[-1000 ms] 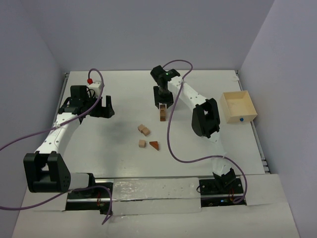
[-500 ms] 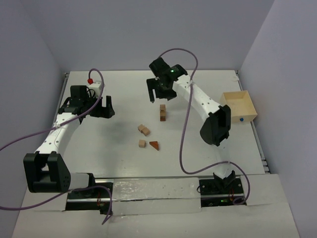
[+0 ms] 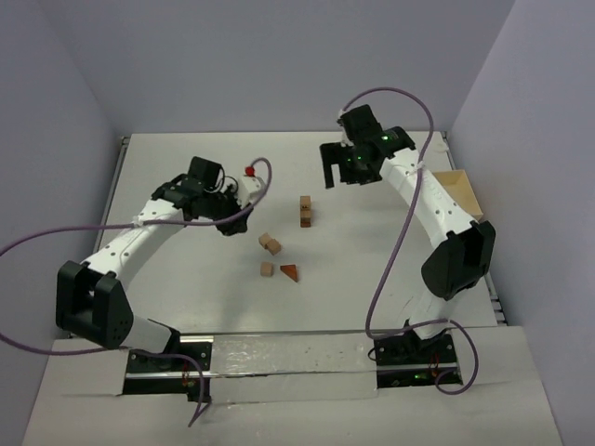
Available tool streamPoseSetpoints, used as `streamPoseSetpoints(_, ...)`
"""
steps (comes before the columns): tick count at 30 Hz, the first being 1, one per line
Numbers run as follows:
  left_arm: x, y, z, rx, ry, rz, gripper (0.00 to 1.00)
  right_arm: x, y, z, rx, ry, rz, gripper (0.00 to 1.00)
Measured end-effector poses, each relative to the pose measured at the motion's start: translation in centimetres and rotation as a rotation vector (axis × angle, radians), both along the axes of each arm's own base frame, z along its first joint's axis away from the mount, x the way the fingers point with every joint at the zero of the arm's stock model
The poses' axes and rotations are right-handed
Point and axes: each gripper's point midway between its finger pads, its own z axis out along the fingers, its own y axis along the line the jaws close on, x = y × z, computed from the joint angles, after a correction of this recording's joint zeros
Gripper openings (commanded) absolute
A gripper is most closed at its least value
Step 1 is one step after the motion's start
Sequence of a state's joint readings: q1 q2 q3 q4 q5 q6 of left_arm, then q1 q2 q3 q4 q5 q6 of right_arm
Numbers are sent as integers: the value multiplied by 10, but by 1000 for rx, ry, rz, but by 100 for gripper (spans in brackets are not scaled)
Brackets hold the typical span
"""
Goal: Build the wood block tower
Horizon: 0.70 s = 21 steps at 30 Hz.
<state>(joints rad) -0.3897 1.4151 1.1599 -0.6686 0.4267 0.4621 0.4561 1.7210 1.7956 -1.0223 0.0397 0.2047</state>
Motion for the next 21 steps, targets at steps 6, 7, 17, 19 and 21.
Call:
streamPoseSetpoints(6,-41,-13,-43,172,-27,-435,49,12,-63,-23,27,83,-131,100)
streamPoseSetpoints(7,-47,-14,-47,196,-43,-500,50,13,-69,-22,38,86,-145,100)
streamPoseSetpoints(17,-26,-40,-65,300,-163,-966,55,17,-105,-4,167,72,-207,100)
streamPoseSetpoints(19,-23,-44,-69,306,-168,-1025,55,18,-108,-3,177,73,-213,100)
streamPoseSetpoints(21,-23,-46,-73,307,-168,-1068,55,18,-107,-3,185,75,-208,100)
